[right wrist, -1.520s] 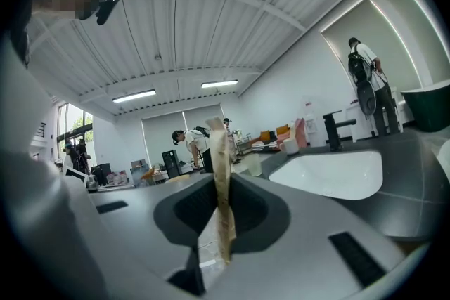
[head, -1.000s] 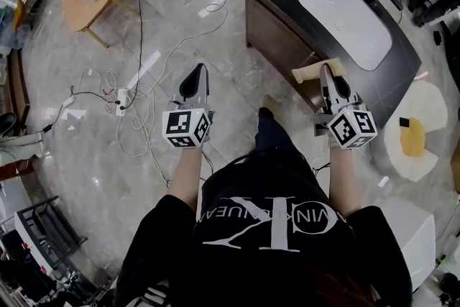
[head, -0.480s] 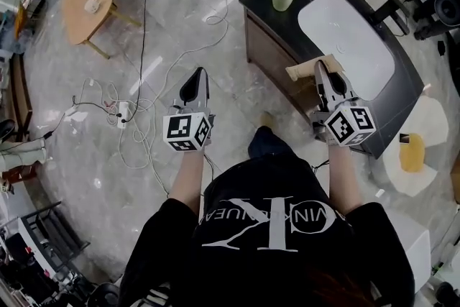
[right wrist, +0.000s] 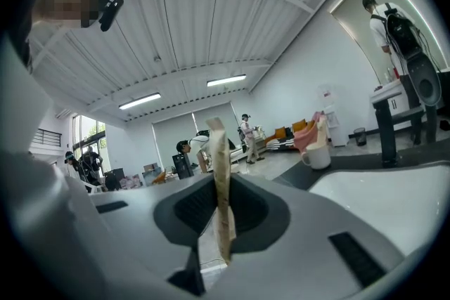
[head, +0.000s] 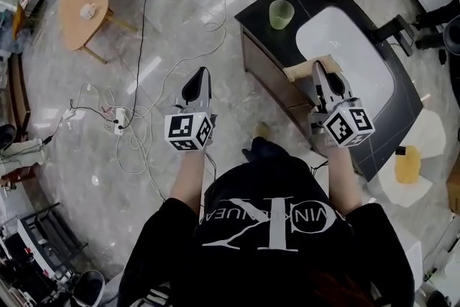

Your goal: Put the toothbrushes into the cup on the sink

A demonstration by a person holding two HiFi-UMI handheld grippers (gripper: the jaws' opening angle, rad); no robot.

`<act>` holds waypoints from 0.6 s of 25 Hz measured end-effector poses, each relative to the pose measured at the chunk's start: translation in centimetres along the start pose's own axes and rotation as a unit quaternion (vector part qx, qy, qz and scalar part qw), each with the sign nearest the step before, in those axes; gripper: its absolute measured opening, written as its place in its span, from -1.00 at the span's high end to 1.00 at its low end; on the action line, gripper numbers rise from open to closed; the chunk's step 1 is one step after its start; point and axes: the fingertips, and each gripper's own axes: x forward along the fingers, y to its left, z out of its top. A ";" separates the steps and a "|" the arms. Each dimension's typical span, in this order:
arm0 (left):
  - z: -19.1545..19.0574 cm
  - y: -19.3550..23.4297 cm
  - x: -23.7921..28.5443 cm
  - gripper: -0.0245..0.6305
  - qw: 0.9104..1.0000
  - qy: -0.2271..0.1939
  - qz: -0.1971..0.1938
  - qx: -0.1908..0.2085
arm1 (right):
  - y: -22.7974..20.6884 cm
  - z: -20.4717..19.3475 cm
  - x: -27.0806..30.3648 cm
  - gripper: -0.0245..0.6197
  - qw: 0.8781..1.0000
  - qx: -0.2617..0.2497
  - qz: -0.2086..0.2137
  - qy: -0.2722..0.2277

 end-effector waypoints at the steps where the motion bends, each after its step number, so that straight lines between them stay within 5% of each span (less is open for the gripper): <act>1: 0.0 0.0 0.6 0.89 1.000 0.001 0.000 0.000 | -0.4 0.0 0.5 0.76 1.000 0.001 0.001 0.001; 15: 0.2 -1.0 7.7 0.89 1.000 0.000 -0.004 0.003 | -4.1 1.1 5.2 0.76 0.999 0.007 0.034 0.002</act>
